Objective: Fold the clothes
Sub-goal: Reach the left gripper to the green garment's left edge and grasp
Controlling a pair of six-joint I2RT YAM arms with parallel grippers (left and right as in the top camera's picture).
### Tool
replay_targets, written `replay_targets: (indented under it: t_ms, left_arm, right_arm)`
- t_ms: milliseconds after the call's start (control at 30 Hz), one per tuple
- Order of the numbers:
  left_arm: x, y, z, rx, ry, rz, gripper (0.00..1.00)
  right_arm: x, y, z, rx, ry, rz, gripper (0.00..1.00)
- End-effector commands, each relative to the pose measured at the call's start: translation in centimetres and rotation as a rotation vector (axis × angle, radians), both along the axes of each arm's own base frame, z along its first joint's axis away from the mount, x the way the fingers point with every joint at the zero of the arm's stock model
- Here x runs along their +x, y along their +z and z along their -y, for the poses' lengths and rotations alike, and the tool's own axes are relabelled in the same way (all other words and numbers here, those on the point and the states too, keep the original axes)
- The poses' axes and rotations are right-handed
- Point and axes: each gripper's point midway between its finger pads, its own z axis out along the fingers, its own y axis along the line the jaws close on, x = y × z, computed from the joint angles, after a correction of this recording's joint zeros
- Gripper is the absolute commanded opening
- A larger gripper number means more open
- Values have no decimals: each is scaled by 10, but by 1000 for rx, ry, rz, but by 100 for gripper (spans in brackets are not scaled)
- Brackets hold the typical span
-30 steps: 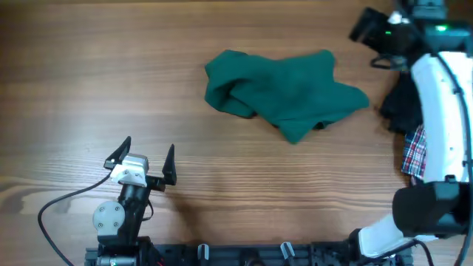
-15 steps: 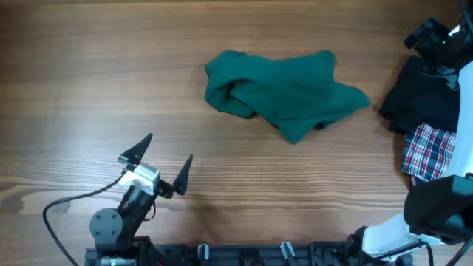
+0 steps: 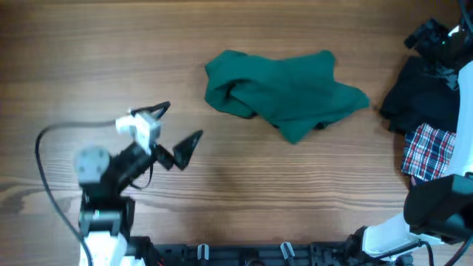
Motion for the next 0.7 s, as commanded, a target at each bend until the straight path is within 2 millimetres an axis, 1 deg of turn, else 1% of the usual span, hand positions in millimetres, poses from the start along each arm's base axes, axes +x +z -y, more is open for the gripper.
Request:
replay_targets:
  t_ms: [0,67,100,167,233,300,433,533,567,600,667]
  left_arm:
    - [32,-10,-1,-62,16,-279,100]
    - [50,-21,5,-55,-2,-437,100]
    - [57,-25,11,-58,-28,-474,100]
    - [72,-35,13,-57,-34,-482,100]
    - [91,-43,13,-102,-15,-499,100]
    - [109,-60,9,-134,79,-596,100]
    - [128,-96,12,-37,191,-706,100]
    - [143,-112,21,15,222,-672,100]
    - [146,-118,28,60,190,-637,100]
    - [146,-123,30,87,175,-623,100]
    - [148,-144,24,139,200,-646,100]
  right_arm:
    - [1,-8,4,-9,-12,-19,100]
    - [1,-8,4,-9,-12,-19,100]
    - [1,-8,4,-9,-12,-19,100]
    - [1,-8,4,-9,-12,-19,100]
    - [1,-8,4,-9,-12,-19,100]
    - [1,-8,4,-9,-12,-19,100]
    - [1,-8,4,-9,-12,-19,100]
    - [1,-8,4,-9,-12,-19,100]
    - [1,-8,4,-9,-12,-19,100]
    - [1,-8,4,-9,-12,-19,100]
    - [1,-8,4,-9,-12,-19,100]
